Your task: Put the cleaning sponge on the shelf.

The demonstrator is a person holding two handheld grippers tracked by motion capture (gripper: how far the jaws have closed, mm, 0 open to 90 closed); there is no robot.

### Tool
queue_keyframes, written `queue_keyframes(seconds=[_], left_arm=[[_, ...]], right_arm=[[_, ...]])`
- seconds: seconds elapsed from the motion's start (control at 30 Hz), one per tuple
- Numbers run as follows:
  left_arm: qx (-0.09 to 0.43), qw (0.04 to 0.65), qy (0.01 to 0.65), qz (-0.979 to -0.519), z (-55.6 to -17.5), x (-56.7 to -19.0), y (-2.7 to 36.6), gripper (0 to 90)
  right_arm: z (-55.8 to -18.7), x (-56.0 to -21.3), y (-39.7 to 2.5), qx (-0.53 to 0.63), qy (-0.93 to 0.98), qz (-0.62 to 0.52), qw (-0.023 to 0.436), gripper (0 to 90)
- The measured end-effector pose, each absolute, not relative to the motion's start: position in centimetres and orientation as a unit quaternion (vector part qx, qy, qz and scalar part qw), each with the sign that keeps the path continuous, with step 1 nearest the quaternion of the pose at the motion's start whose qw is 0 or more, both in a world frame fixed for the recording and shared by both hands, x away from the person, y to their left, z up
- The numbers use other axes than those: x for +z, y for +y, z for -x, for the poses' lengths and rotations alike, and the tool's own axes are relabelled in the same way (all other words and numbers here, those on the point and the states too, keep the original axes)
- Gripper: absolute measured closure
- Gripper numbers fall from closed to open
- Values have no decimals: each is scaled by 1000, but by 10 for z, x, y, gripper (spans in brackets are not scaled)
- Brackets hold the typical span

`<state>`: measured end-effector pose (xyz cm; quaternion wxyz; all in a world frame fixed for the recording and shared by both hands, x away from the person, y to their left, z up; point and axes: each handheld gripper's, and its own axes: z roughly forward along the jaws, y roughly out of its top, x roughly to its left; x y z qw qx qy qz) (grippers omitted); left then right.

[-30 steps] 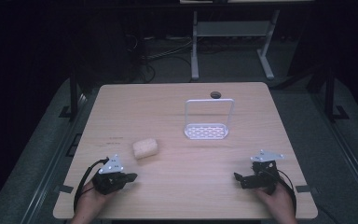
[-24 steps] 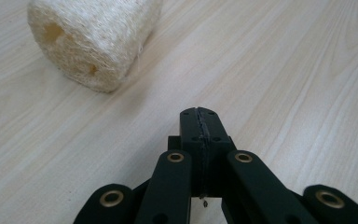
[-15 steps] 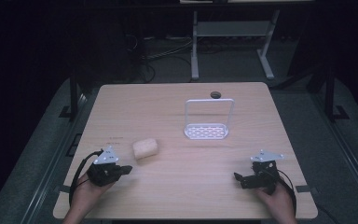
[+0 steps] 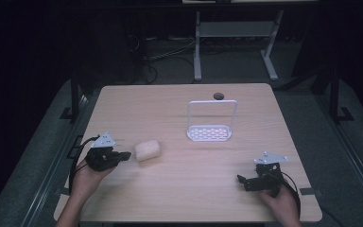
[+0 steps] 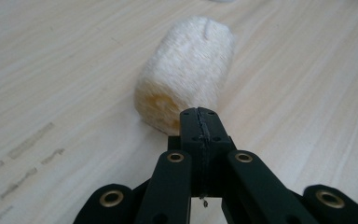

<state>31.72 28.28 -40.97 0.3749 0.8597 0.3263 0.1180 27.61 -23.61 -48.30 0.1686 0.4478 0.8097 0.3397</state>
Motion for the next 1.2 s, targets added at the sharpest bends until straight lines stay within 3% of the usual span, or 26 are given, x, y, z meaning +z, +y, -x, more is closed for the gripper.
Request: queue_keyframes(seconds=[0.5, 0.8, 1.2], left_arm=[[125, 392, 338, -847, -358, -403, 281, 896], [131, 378, 356, -844, -387, -424, 273, 896], [113, 359, 350, -858, -393, -438, 266, 897]], right_arm=[[-276, -483, -236, 340, 810, -447, 168, 13], [-276, -483, -236, 340, 811, -445, 167, 13], [-276, -483, -236, 341, 813, -441, 167, 13]])
